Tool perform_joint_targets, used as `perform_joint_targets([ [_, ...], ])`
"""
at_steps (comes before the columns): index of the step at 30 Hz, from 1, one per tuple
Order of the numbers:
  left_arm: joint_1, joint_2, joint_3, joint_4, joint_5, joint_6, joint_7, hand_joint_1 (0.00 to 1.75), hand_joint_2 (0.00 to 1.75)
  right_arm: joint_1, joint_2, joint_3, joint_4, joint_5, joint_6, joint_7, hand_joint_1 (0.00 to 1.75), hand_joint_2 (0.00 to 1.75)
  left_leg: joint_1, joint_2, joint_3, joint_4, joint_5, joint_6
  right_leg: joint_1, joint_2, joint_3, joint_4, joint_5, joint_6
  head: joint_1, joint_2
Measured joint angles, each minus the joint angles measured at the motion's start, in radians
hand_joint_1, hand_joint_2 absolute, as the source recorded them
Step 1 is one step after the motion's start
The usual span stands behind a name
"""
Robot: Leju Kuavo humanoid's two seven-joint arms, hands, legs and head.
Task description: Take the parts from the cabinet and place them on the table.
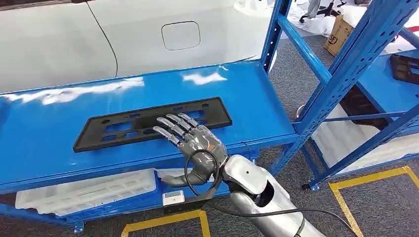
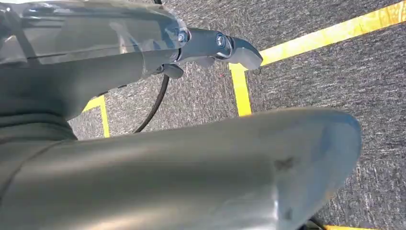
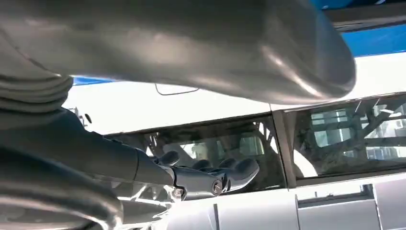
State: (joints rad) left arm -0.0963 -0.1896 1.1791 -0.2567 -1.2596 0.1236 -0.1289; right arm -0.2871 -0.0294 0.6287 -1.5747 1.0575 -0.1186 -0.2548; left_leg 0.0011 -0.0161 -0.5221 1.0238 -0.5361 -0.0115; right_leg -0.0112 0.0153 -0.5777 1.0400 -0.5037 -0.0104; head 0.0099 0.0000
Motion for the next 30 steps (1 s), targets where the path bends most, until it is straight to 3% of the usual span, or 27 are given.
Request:
perform_joint_targets([
  [16,0.000,-0.002,0.000,0.000,0.003,0.001,-0.001,0.00,0.00,0.011,0.038,0.066,0.004,0.006,0.007,0.021,0.00,0.00,0.000,0.000,0.000,0.000,0.000,0.000,0.000,0.000,0.000,0.000,0.000,0.000,0.000,0.000],
  [17,0.000,-0.002,0.000,0.000,0.003,0.001,-0.001,0.00,0.00,0.010,0.038,0.074,0.010,0.022,0.003,0.029,0.00,1.75,0.000,0.000,0.000,0.000,0.000,0.000,0.000,0.000,0.000,0.000,0.000,0.000,0.000,0.000],
  [25,-0.001,-0.002,0.000,0.000,0.000,0.000,-0.006,0.00,0.00,-0.001,0.038,0.089,0.054,-0.025,0.017,0.018,0.00,1.75,0.000,0.000,0.000,0.000,0.000,0.000,0.000,0.000,0.000,0.000,0.000,0.000,0.000,0.000],
  [30,-0.001,-0.003,0.000,0.000,0.000,0.000,-0.004,0.00,0.00,-0.011,0.037,0.094,0.069,0.043,-0.012,0.034,0.00,1.75,0.000,0.000,0.000,0.000,0.000,0.000,0.000,0.000,0.000,0.000,0.000,0.000,0.000,0.000],
])
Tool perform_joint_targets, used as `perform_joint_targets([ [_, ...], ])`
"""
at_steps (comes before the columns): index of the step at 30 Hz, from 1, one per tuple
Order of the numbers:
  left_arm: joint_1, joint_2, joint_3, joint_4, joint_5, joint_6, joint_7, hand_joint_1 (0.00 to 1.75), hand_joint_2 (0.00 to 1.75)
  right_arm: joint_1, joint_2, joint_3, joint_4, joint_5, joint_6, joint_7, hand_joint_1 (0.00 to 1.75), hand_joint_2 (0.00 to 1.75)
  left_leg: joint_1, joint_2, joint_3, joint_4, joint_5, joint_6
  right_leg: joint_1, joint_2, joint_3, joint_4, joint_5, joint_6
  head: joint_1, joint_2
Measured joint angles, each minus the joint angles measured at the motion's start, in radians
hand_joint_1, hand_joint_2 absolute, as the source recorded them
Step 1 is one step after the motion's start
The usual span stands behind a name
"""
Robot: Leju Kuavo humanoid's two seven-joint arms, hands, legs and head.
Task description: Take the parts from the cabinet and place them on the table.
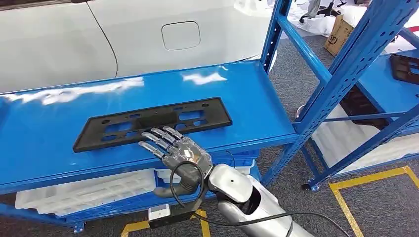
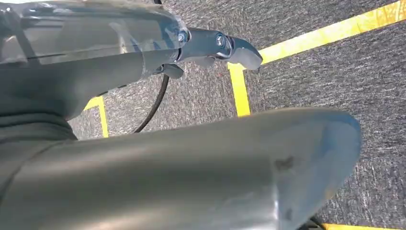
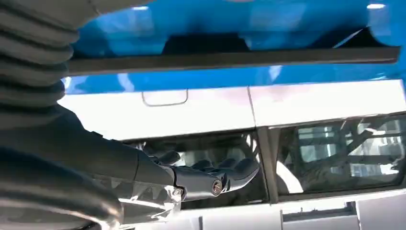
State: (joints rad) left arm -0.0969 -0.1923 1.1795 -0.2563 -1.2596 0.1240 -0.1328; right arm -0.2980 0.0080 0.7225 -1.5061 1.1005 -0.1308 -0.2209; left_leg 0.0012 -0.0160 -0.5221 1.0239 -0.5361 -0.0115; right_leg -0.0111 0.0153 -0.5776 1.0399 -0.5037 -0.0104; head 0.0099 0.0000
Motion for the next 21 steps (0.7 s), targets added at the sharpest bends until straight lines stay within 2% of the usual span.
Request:
perform_joint_targets([
  [12,0.000,-0.003,0.000,0.000,-0.009,0.000,0.000,0.00,0.00,-0.024,0.004,0.005,0.044,0.074,-0.016,0.047,0.00,1.75,0.000,0.000,0.000,0.000,0.000,0.000,0.000,0.000,0.000,0.000,0.000,0.000,0.000,0.000],
  [21,-0.009,-0.008,-0.008,0.000,-0.024,0.000,0.003,0.00,0.00,-0.058,0.044,0.004,0.107,0.117,-0.018,0.066,0.00,1.75,0.000,0.000,0.000,0.000,0.000,0.000,0.000,0.000,0.000,0.000,0.000,0.000,0.000,0.000],
])
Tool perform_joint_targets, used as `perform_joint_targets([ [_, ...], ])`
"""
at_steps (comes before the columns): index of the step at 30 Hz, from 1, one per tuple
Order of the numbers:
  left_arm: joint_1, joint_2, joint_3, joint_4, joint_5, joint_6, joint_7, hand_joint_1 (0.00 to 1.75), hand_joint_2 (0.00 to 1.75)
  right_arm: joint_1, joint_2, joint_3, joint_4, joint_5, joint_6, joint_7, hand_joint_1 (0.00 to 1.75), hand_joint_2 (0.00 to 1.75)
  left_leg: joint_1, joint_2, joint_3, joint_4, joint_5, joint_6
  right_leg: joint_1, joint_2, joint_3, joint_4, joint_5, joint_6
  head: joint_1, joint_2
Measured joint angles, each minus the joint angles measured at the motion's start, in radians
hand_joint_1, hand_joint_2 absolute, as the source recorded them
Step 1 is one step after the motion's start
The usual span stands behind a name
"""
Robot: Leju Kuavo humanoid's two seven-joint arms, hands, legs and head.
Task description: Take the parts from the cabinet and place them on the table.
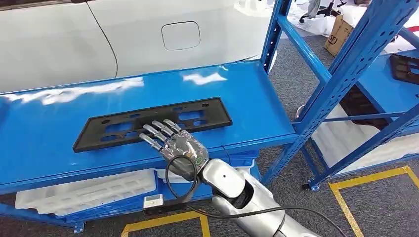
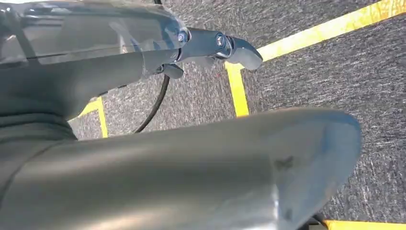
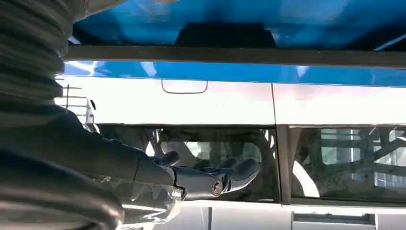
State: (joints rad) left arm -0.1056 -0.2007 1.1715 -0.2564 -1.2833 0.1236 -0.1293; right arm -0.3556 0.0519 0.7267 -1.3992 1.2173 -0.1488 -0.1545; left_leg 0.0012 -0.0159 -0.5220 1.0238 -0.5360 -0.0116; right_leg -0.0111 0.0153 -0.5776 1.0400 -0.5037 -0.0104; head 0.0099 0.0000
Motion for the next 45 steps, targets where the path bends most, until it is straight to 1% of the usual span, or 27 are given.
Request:
perform_joint_targets([
  [6,-0.003,0.000,-0.006,0.000,-0.008,-0.011,-0.001,0.00,0.00,-0.025,0.040,-0.006,0.066,0.018,-0.008,0.014,0.00,1.75,0.000,0.000,0.000,0.000,0.000,0.000,0.000,0.000,0.000,0.000,0.000,0.000,0.000,0.000],
  [11,-0.004,0.000,-0.007,0.000,-0.014,-0.011,0.000,0.00,0.00,-0.031,0.066,-0.030,0.103,0.016,-0.014,0.026,0.00,1.75,0.000,0.000,0.000,0.000,0.000,0.000,0.000,0.000,0.000,0.000,0.000,0.000,0.000,0.000],
  [17,-0.004,0.000,-0.008,0.000,-0.016,-0.011,0.001,0.00,0.00,-0.031,0.082,-0.055,0.127,0.013,-0.017,0.032,0.00,1.75,0.000,0.000,0.000,0.000,0.000,0.000,0.000,0.000,0.000,0.000,0.000,0.000,0.000,0.000],
  [22,-0.004,0.000,-0.016,0.000,-0.023,-0.011,0.003,0.00,0.00,-0.025,0.100,-0.092,0.141,-0.005,-0.024,0.034,0.00,1.75,0.000,0.000,0.000,0.000,0.000,0.000,0.000,0.000,0.000,0.000,0.000,0.000,0.000,0.000],
  [30,-0.018,-0.002,-0.043,0.000,-0.045,-0.023,0.011,0.00,0.00,-0.012,0.140,-0.182,0.185,-0.034,-0.050,0.014,0.00,1.75,0.000,0.000,0.000,0.000,0.000,0.000,0.000,0.000,0.000,0.000,0.000,0.000,0.000,0.000],
  [36,-0.031,-0.005,-0.056,0.000,-0.048,-0.024,0.016,0.00,0.00,-0.023,0.156,-0.237,0.253,0.000,-0.065,0.015,0.00,1.75,0.000,0.000,0.000,0.000,0.000,0.000,0.000,0.000,0.000,0.000,0.000,0.000,0.000,0.000],
  [41,-0.031,-0.005,-0.057,0.000,-0.047,-0.024,0.018,0.00,0.00,-0.035,0.159,-0.277,0.278,0.014,-0.070,0.017,0.00,1.75,0.000,0.000,0.000,0.000,0.000,0.000,0.000,0.000,0.000,0.000,0.000,0.000,0.000,0.000],
  [45,-0.031,-0.005,-0.057,0.000,-0.042,-0.024,0.019,0.00,0.00,-0.035,0.162,-0.283,0.288,0.034,-0.060,0.004,0.00,1.75,0.000,0.000,0.000,0.000,0.000,0.000,0.000,0.000,0.000,0.000,0.000,0.000,0.000,0.000],
])
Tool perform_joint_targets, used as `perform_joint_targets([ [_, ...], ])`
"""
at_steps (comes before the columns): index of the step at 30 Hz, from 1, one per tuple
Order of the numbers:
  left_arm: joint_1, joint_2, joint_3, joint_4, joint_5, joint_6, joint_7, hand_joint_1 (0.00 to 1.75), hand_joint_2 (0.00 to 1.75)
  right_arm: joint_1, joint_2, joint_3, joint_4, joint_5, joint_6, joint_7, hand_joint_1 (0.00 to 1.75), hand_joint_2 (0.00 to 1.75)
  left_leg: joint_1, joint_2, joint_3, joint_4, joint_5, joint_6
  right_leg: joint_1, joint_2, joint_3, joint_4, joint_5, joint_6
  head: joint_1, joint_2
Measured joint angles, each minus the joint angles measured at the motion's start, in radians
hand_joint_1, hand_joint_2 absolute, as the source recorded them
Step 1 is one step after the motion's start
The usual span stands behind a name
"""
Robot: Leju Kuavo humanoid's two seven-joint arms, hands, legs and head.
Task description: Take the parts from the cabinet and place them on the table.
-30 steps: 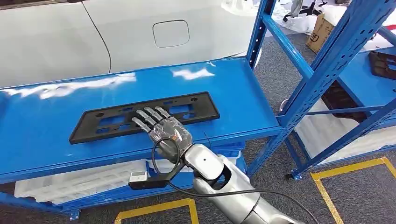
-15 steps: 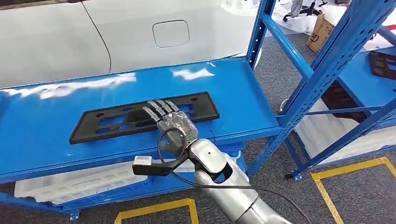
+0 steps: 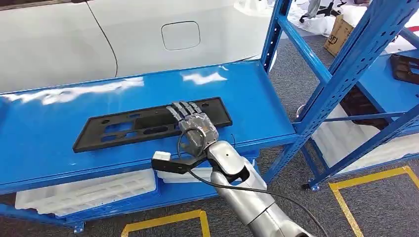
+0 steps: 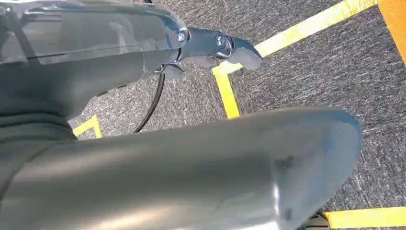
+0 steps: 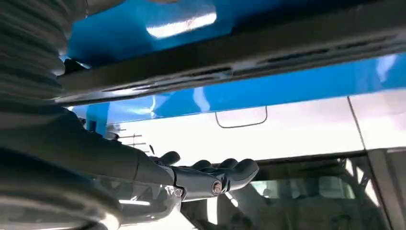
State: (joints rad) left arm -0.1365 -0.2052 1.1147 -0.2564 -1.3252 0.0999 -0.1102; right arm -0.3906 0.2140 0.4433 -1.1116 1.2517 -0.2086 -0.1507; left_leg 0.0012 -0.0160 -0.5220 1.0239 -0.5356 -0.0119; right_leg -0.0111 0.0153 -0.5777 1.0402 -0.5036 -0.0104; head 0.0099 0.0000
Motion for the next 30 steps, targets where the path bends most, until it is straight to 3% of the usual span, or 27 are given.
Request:
perform_joint_targets([
  [30,0.000,0.000,-0.011,0.000,0.001,0.002,-0.001,0.00,0.00,0.002,0.072,0.001,0.114,-0.027,-0.003,-0.019,0.00,1.75,0.000,0.000,0.000,0.000,0.000,0.000,0.000,0.000,0.000,0.000,0.000,0.000,0.000,0.000],
])
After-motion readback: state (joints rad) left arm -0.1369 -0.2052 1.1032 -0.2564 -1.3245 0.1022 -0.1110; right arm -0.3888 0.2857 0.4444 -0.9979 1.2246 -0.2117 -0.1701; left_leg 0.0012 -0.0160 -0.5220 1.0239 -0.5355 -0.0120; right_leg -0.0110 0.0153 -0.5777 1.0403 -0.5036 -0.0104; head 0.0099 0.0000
